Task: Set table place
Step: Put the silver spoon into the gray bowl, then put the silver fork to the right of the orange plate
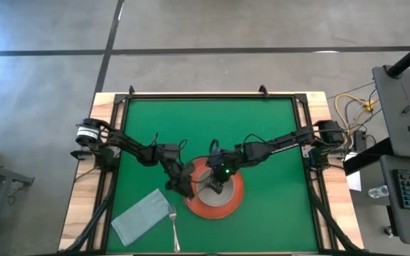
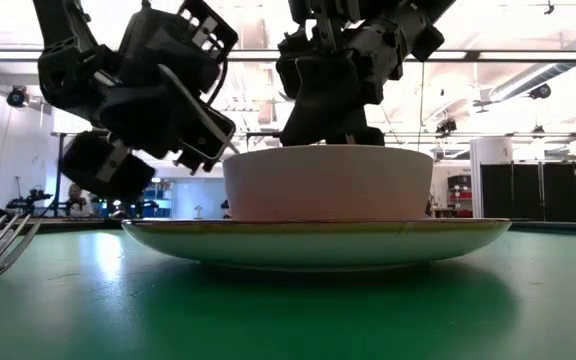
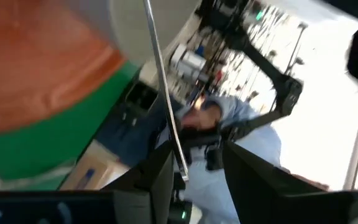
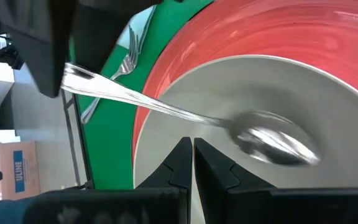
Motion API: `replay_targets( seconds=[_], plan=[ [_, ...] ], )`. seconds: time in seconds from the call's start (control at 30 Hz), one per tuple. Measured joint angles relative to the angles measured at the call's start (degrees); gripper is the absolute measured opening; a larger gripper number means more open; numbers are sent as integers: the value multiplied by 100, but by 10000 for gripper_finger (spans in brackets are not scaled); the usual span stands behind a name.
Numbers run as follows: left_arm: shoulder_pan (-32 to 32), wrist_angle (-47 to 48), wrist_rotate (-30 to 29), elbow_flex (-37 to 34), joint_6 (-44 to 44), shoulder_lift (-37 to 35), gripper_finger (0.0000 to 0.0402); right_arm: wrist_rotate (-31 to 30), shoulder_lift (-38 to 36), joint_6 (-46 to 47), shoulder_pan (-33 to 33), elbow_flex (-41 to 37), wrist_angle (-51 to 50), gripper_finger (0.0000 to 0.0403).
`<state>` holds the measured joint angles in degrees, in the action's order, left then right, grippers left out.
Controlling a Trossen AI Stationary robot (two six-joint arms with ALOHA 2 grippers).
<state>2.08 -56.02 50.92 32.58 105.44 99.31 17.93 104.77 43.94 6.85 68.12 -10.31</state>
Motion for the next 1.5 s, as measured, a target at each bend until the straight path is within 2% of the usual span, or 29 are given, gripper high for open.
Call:
replay_targets(
  seconds=[0.37,0.57,0.8,1.0,1.17,1.23,1.4,1.5],
  plan=[
    [-334,310,-19,-59,-239,-72,123,27,-4,-11,2,0,-9,9],
    [-440,309,285,-162,-238,-89,123,51,-7,-78,2,0,-16,9],
    [-695,314,188,-517,-278,-355,123,69,-111,-303,0,-6,-176,9],
    [-1040,314,-431,-967,-403,-1070,123,46,-223,-482,-69,-7,-218,9],
    [-1225,324,-1649,-1331,-885,-1962,123,3,-485,-720,-296,-9,-201,9],
    [-1211,675,-2102,-1465,-1063,-2394,123,-4,-654,-806,-434,-9,-159,9],
    [-1021,1979,-2337,-1531,-1274,-3239,123,-49,-1057,-996,-810,-7,-366,9],
    [-680,2570,-2964,-1485,-1586,-3686,123,-386,-1371,-1199,-1034,-7,-721,9]
  ],
)
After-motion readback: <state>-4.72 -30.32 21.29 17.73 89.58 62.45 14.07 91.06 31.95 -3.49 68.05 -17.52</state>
